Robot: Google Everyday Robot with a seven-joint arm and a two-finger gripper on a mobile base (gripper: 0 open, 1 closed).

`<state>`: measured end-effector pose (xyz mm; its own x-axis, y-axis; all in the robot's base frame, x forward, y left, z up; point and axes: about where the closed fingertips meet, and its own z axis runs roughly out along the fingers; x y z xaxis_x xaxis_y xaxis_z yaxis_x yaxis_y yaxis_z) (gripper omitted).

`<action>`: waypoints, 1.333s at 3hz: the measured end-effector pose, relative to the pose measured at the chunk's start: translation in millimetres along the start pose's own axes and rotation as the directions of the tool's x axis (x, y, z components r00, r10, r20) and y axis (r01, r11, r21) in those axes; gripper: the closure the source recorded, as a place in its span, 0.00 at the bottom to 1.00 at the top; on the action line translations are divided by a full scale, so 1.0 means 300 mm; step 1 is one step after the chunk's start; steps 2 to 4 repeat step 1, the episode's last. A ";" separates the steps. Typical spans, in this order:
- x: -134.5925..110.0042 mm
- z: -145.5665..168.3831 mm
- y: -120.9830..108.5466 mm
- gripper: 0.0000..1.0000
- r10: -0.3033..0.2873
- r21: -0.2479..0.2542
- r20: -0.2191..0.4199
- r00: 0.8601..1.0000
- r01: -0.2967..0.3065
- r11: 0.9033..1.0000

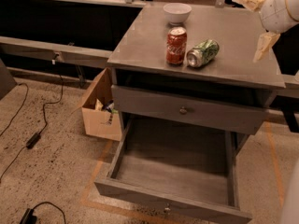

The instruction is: Pick green can from middle drawer and place on counter

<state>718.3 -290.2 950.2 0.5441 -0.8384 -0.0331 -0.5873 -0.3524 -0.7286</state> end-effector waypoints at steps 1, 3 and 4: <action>0.010 -0.004 -0.024 0.00 -0.001 0.027 -0.017 1.000 0.002 1.000; 0.010 -0.004 -0.024 0.00 -0.001 0.027 -0.017 1.000 0.002 1.000; 0.010 -0.004 -0.024 0.00 -0.001 0.027 -0.017 1.000 0.002 1.000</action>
Offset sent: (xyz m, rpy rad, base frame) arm 0.0000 0.0000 0.0000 0.0000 0.0000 0.0000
